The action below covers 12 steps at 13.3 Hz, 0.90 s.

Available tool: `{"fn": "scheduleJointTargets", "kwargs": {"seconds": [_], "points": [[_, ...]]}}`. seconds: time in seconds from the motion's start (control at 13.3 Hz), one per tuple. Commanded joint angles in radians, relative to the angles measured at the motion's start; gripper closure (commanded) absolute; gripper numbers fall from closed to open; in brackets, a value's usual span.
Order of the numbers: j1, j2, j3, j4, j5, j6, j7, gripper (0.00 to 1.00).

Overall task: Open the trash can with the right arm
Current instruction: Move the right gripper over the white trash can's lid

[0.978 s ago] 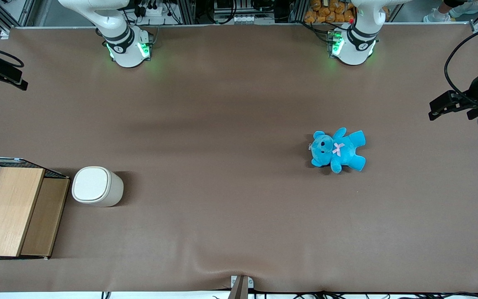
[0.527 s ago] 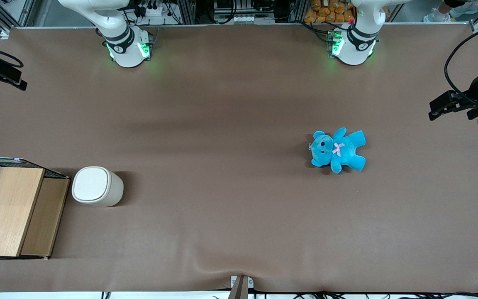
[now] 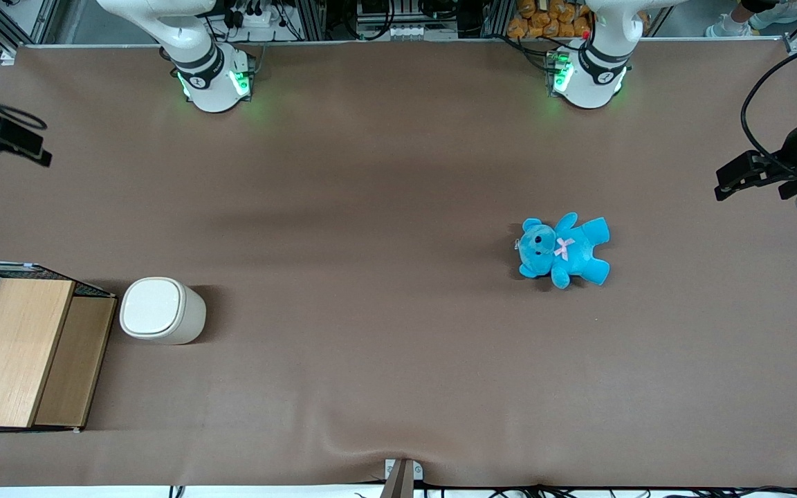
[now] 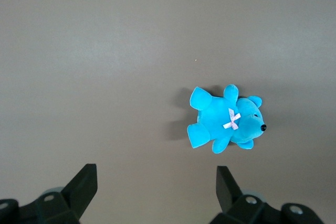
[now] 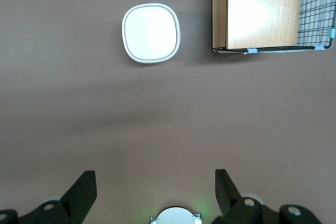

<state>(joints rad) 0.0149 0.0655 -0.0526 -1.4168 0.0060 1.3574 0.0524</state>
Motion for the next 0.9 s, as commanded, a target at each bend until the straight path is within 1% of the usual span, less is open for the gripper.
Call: {"fn": "scheduleJointTargets", "kwargs": {"seconds": [0.0, 0.15, 0.23, 0.38, 0.53, 0.6, 0.83], "points": [[-0.009, 0.066, 0.004, -0.017, -0.006, 0.058, -0.016, 0.0], [-0.009, 0.092, 0.004, -0.074, -0.006, 0.138, -0.014, 0.0], [-0.007, 0.111, 0.004, -0.088, -0.006, 0.162, -0.014, 0.07], [-0.01, 0.164, 0.004, -0.088, -0.003, 0.204, -0.014, 0.46], [-0.013, 0.22, 0.004, -0.088, -0.003, 0.244, -0.016, 0.8], [-0.013, 0.243, 0.004, -0.088, -0.003, 0.267, -0.014, 0.99], [-0.035, 0.312, 0.004, -0.088, -0.003, 0.314, -0.019, 1.0]]}}
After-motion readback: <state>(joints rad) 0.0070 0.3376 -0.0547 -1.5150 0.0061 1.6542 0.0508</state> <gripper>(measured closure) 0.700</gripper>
